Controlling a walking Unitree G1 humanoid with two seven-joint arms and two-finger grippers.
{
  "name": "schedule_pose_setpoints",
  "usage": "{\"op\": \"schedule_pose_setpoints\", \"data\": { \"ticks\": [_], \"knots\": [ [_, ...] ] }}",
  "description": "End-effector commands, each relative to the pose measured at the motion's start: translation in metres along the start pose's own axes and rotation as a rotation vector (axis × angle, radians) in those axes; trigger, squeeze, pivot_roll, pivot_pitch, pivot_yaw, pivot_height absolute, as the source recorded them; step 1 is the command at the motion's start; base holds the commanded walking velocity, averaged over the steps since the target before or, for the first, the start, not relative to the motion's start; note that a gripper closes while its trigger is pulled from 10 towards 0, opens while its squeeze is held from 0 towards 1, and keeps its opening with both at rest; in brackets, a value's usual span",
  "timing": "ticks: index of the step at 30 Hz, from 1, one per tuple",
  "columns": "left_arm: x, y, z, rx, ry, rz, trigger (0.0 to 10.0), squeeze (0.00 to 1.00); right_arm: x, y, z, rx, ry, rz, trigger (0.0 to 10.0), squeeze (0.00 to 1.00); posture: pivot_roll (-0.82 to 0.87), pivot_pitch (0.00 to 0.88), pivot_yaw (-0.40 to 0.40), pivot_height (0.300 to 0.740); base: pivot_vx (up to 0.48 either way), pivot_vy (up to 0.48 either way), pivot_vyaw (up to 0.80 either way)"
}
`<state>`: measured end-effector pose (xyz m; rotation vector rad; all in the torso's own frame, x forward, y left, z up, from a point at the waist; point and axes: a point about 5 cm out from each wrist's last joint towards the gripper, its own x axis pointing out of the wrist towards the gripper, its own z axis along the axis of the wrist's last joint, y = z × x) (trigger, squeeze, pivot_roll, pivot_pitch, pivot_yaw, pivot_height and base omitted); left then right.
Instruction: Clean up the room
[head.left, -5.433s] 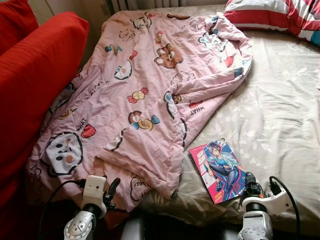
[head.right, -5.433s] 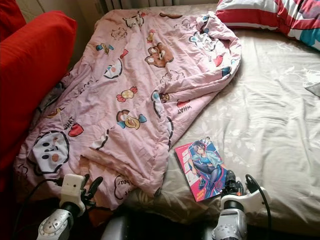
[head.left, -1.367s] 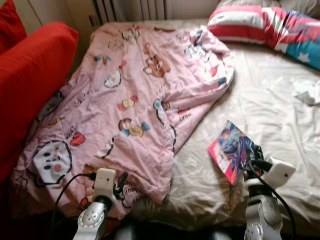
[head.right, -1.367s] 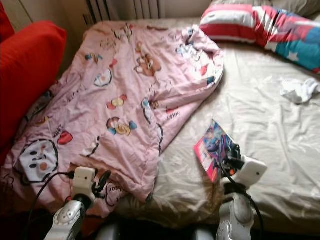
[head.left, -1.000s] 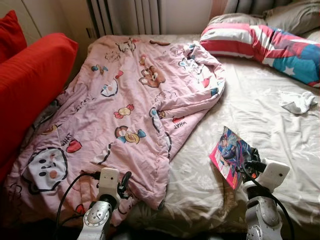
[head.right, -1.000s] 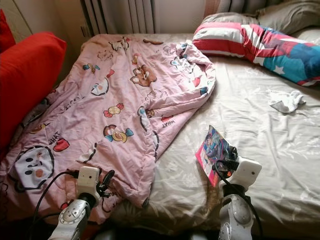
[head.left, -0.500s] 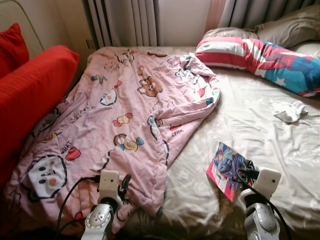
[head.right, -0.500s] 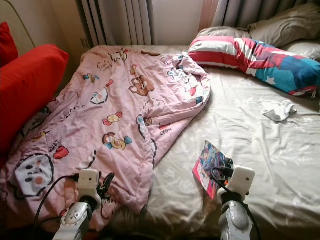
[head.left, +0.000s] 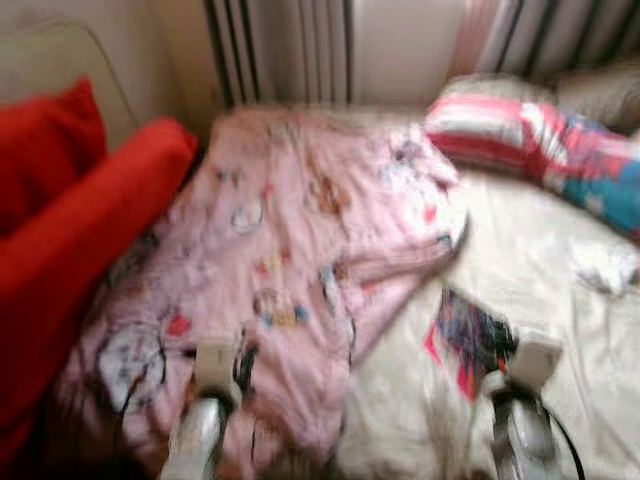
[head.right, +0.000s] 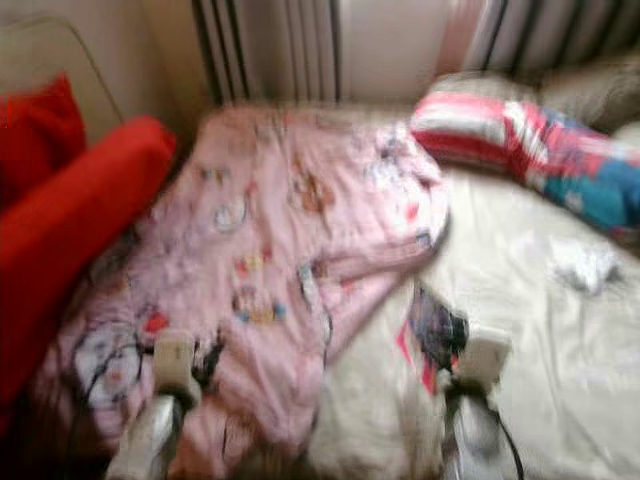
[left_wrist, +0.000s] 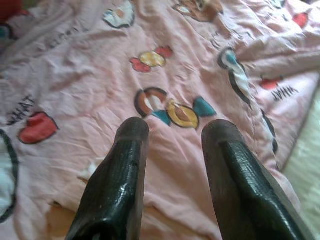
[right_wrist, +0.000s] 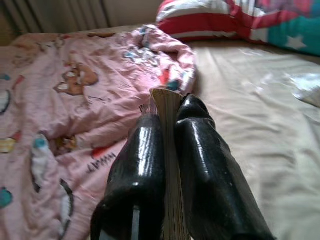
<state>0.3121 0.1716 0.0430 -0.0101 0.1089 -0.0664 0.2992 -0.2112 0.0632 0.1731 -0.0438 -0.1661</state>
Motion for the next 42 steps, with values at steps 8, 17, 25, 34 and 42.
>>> {"op": "schedule_pose_setpoints", "data": {
  "ticks": [8, 17, 25, 34, 42],
  "knots": [
    [-0.0091, 0.0036, -0.0132, -0.002, 0.037, 0.009, 10.0, 0.00, 0.0009, -0.0024, 0.0023, 0.009, -0.013, -0.033, 10.0, 0.00, -0.07, 0.136, -0.013, 0.740, 0.000, -0.112, 0.00],
    [-0.0102, 0.0035, -0.0139, -0.005, 0.034, 0.004, 10.0, 0.00, 0.0010, -0.0028, 0.0038, 0.019, -0.027, -0.042, 10.0, 0.00, -0.08, 0.133, -0.011, 0.740, 0.000, -0.307, -0.42],
    [-0.0102, 0.0027, -0.0138, -0.003, 0.031, -0.006, 10.0, 0.00, 0.0011, -0.0002, 0.0037, 0.025, -0.032, -0.037, 10.0, 0.00, -0.08, 0.124, -0.005, 0.740, 0.000, -0.300, 0.00],
    [-0.0101, 0.0023, -0.0133, 0.003, 0.027, -0.016, 10.0, 0.00, 0.0007, 0.0015, 0.0021, 0.033, -0.026, -0.040, 10.0, 0.00, -0.08, 0.121, 0.001, 0.740, 0.000, -0.289, 0.00],
    [-0.0098, 0.0022, -0.0127, 0.006, 0.026, -0.021, 10.0, 0.00, -0.0006, 0.0019, -0.0008, 0.041, -0.013, -0.051, 10.0, 0.00, -0.08, 0.121, 0.007, 0.740, 0.000, -0.288, -0.59]
  ]
}}
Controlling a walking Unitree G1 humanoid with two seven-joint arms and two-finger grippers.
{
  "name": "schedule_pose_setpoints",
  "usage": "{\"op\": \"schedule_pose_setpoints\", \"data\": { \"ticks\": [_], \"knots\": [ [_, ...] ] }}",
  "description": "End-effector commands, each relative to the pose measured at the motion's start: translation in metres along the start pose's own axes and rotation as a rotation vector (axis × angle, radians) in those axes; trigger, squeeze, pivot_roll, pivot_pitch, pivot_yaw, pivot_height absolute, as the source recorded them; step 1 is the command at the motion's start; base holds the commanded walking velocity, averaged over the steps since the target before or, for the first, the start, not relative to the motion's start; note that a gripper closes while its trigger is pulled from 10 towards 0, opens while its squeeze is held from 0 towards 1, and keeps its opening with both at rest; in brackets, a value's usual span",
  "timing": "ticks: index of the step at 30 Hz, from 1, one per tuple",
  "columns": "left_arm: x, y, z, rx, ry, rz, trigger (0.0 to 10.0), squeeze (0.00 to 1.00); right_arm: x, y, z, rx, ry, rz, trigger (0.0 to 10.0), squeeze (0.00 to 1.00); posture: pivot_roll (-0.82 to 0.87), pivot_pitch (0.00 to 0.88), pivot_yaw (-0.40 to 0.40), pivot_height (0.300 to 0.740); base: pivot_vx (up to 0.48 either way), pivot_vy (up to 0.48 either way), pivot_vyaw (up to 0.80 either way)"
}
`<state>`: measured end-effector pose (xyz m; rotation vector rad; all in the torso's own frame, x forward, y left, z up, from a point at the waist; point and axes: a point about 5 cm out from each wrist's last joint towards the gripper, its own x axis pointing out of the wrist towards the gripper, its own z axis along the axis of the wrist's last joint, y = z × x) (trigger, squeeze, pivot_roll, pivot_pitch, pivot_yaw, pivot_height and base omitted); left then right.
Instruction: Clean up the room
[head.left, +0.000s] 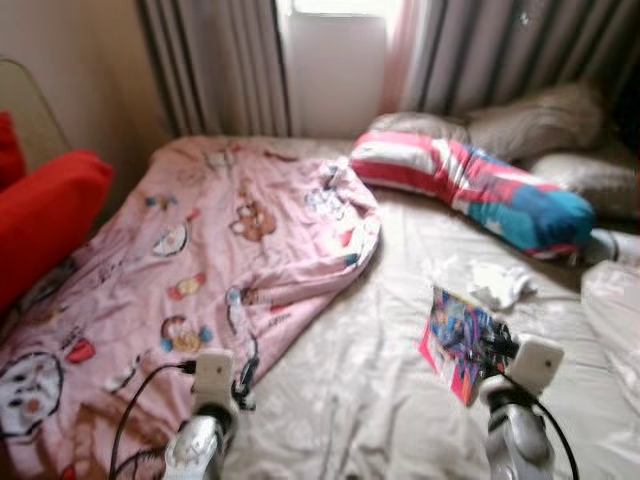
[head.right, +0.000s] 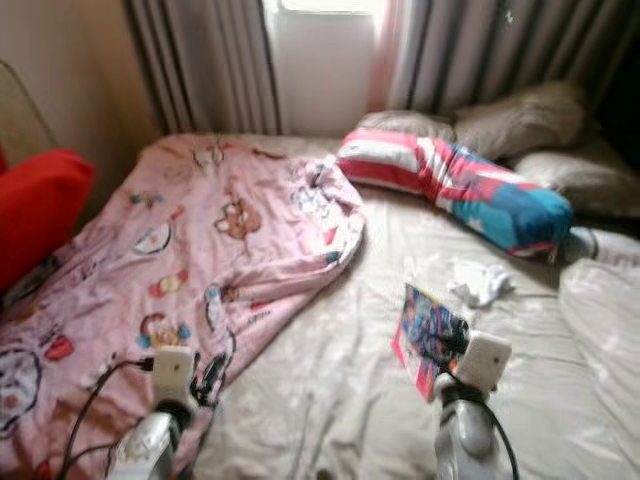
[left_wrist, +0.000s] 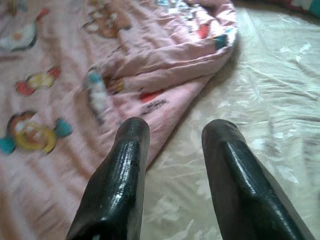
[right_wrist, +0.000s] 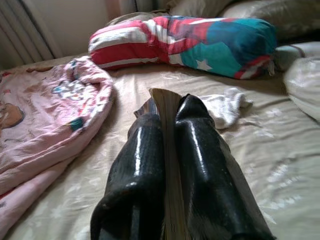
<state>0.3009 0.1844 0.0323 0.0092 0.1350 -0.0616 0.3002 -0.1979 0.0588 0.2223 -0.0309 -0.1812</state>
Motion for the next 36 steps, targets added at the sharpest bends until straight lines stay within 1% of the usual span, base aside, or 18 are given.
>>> {"op": "schedule_pose_setpoints", "data": {
  "ticks": [1, 12, 24, 36],
  "knots": [
    [0.0011, -0.0100, -0.0006, -0.012, -0.001, -0.028, 10.0, 0.00, 0.0006, -0.0101, 0.0066, -0.006, -0.033, -0.035, 10.0, 0.00, -0.08, 0.121, 0.007, 0.740, 0.000, -0.289, -0.48],
    [0.0007, -0.0081, -0.0007, -0.008, 0.001, -0.024, 10.0, 0.00, -0.0004, -0.0108, 0.0066, -0.011, -0.038, -0.037, 10.0, 0.00, -0.07, 0.141, 0.008, 0.740, 0.000, -0.286, 0.00],
    [0.0010, -0.0066, -0.0006, -0.011, 0.003, -0.010, 10.0, 0.00, 0.0003, -0.0110, 0.0063, -0.009, -0.035, -0.040, 10.0, 0.00, -0.07, 0.151, 0.007, 0.740, 0.000, 0.000, 0.00],
    [0.0014, -0.0078, 0.0005, -0.032, -0.006, -0.019, 10.0, 0.00, -0.0001, -0.0108, 0.0053, -0.002, -0.030, -0.044, 10.0, 0.00, -0.07, 0.158, 0.009, 0.740, 0.000, 0.000, 0.00]
  ]
}}
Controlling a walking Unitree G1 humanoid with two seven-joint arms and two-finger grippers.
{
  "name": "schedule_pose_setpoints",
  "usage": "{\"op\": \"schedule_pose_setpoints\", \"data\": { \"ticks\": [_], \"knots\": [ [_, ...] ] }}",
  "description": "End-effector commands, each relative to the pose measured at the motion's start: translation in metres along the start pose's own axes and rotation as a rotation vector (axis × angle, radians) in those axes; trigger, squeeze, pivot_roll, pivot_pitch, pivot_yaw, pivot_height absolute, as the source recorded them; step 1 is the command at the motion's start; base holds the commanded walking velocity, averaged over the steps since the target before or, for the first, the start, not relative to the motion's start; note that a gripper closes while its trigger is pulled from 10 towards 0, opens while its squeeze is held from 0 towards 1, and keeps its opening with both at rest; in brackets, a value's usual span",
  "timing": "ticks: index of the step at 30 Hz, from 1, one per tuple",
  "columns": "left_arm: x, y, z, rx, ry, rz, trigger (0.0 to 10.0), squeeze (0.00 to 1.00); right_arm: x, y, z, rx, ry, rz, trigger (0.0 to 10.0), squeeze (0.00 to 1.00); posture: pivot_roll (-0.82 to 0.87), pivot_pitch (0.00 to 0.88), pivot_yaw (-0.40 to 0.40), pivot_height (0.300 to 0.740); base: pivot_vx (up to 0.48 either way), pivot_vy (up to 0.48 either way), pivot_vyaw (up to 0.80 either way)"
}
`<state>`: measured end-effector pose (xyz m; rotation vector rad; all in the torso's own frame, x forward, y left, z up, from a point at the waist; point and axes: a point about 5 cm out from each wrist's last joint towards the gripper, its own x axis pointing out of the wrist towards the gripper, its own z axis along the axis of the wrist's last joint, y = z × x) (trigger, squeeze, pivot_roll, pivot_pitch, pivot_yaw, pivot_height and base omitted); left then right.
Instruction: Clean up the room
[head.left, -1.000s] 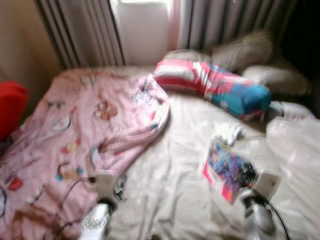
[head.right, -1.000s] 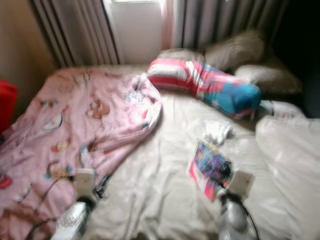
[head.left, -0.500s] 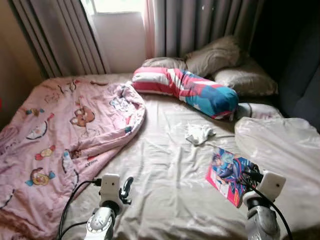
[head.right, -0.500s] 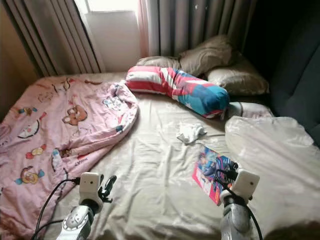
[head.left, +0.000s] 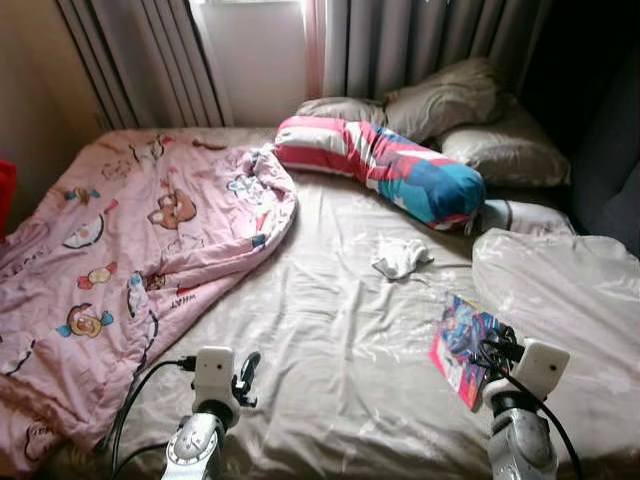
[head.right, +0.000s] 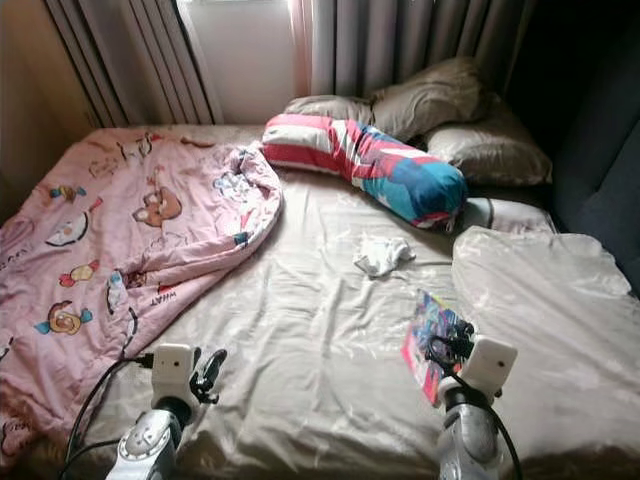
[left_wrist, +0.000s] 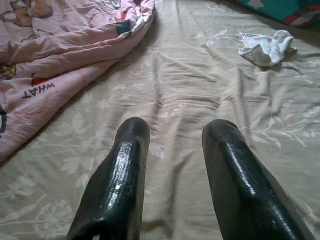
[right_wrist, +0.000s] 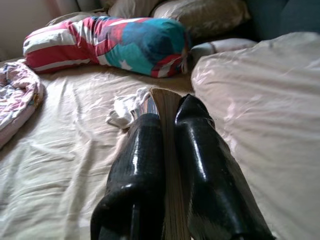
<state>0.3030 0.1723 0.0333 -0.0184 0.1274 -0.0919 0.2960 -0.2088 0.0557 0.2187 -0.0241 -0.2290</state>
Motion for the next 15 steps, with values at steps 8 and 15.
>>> {"op": "schedule_pose_setpoints", "data": {
  "ticks": [8, 15],
  "knots": [
    [-0.0018, 0.0042, -0.0012, -0.012, 0.004, 0.013, 10.0, 0.00, 0.0016, 0.0019, 0.0047, 0.008, -0.027, 0.008, 10.0, 0.00, -0.07, 0.162, 0.010, 0.740, 0.000, 0.000, -0.26],
    [-0.0019, 0.0037, -0.0016, -0.013, 0.006, 0.007, 10.0, 0.00, 0.0016, 0.0032, 0.0044, 0.006, -0.027, 0.013, 10.0, 0.00, -0.07, 0.162, 0.010, 0.740, 0.000, 0.000, 0.00]
  ]
}}
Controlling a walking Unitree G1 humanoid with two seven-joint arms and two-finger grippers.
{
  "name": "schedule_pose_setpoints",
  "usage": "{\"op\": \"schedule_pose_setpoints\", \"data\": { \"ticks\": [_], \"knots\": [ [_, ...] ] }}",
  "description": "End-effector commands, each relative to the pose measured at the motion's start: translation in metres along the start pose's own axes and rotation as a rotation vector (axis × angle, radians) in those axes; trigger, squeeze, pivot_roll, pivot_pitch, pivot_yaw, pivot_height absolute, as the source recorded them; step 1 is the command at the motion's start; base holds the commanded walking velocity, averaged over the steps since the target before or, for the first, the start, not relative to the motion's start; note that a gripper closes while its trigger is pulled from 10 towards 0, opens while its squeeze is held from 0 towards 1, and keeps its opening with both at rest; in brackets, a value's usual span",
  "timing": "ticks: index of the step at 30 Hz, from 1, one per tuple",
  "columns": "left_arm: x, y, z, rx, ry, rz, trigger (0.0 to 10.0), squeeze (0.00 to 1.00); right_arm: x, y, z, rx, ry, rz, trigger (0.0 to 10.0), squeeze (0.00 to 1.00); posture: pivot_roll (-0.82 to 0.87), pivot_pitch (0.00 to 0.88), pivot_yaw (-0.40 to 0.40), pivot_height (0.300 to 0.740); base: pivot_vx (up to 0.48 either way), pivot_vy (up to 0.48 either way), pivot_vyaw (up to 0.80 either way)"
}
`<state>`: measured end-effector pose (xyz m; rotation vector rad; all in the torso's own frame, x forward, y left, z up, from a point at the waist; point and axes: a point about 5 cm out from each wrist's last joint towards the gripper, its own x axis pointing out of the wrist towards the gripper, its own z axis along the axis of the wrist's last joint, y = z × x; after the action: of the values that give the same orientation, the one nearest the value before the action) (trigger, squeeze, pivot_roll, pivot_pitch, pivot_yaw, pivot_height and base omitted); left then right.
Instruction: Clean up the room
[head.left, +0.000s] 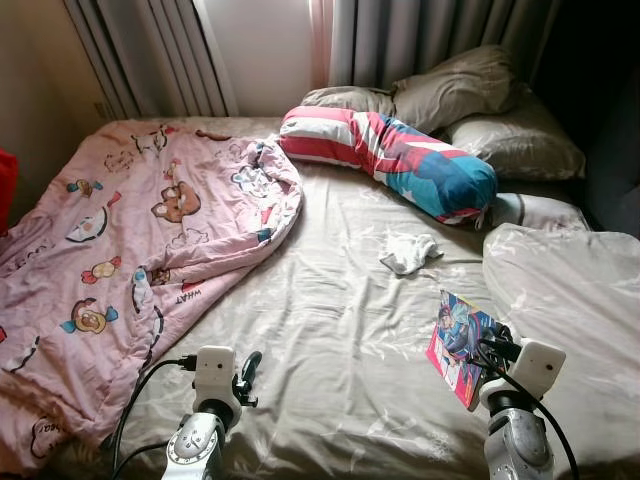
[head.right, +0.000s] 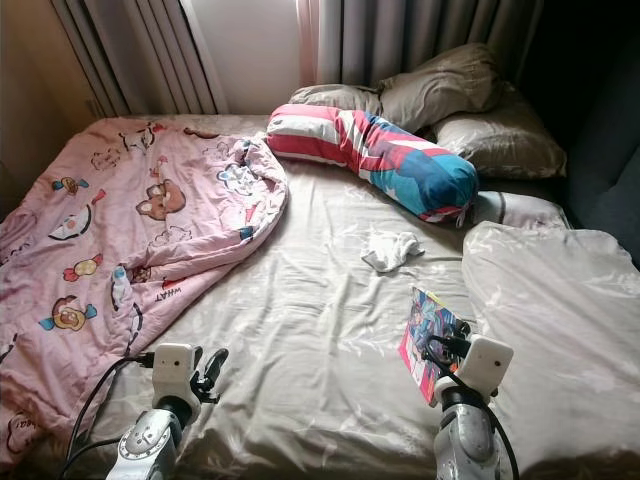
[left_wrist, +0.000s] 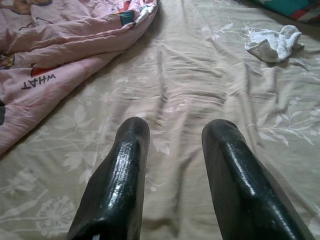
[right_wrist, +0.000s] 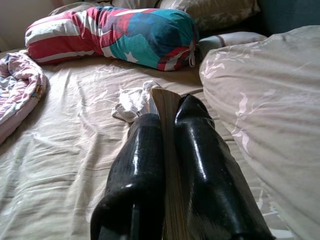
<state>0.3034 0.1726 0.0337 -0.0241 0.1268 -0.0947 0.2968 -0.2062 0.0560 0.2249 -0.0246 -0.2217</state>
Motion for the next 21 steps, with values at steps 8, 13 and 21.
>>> {"op": "schedule_pose_setpoints", "data": {
  "ticks": [8, 13, 21],
  "knots": [
    [-0.0020, 0.0030, -0.0017, -0.007, 0.005, 0.007, 10.0, 0.00, 0.0018, 0.0009, 0.0045, 0.001, -0.023, 0.008, 10.0, 0.00, -0.07, 0.162, 0.009, 0.740, 0.060, 0.000, -0.43],
    [-0.0021, 0.0028, -0.0016, -0.006, 0.004, 0.007, 10.0, 0.00, 0.0015, 0.0009, 0.0047, 0.000, -0.027, 0.007, 10.0, 0.00, -0.07, 0.163, 0.009, 0.740, 0.244, 0.000, 0.00],
    [-0.0023, 0.0029, -0.0017, -0.006, 0.003, 0.007, 10.0, 0.00, 0.0015, 0.0018, 0.0048, 0.001, -0.030, 0.011, 10.0, 0.00, -0.07, 0.163, 0.009, 0.740, 0.266, 0.000, 0.00]
  ]
}}
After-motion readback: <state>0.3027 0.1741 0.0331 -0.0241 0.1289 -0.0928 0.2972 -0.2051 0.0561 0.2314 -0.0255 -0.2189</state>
